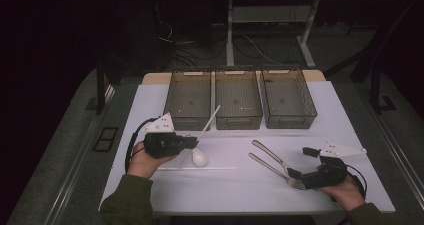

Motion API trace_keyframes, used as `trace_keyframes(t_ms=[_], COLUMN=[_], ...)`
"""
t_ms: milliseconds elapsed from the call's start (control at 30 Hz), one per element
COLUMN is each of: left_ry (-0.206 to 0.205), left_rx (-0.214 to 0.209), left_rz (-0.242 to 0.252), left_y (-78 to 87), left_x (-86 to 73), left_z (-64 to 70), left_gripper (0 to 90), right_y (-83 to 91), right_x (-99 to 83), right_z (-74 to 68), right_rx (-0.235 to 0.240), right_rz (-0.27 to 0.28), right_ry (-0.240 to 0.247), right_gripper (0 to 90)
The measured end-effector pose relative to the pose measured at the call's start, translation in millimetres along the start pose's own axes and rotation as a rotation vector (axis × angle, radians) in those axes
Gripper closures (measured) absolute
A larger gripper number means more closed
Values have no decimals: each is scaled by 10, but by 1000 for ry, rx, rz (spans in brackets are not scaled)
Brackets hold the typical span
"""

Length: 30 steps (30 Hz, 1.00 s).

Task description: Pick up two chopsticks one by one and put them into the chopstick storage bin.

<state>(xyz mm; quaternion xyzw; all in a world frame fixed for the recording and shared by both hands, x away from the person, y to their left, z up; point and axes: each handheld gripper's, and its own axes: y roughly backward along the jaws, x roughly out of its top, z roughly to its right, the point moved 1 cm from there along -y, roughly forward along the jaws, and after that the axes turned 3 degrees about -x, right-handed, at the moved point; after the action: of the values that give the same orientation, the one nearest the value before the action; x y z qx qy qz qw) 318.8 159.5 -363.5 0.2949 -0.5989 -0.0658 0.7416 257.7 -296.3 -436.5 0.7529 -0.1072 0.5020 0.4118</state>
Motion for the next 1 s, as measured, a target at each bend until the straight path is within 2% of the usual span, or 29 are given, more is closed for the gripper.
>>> trace_keyframes(t_ms=[233, 700, 867, 967, 1000], left_ry=[15, 32, 49, 55, 68], left_rx=[89, 219, 266, 305, 312], left_rz=[19, -5, -13, -41, -48], left_y=[80, 159, 135, 76, 49], left_x=[293, 778, 856, 841, 821], left_z=[-250, -804, -997, -1131, -1181], left_gripper=[841, 841, 841, 841, 841], right_y=[14, 29, 28, 29, 28], right_x=[4, 11, 12, 11, 11], right_z=[1, 11, 15, 11, 11], right_rx=[4, 4, 3, 5, 4], right_rz=[9, 19, 24, 17, 17], right_ry=[-6, -15, -14, -19, -20], right_gripper=[8, 8, 9, 8, 8])
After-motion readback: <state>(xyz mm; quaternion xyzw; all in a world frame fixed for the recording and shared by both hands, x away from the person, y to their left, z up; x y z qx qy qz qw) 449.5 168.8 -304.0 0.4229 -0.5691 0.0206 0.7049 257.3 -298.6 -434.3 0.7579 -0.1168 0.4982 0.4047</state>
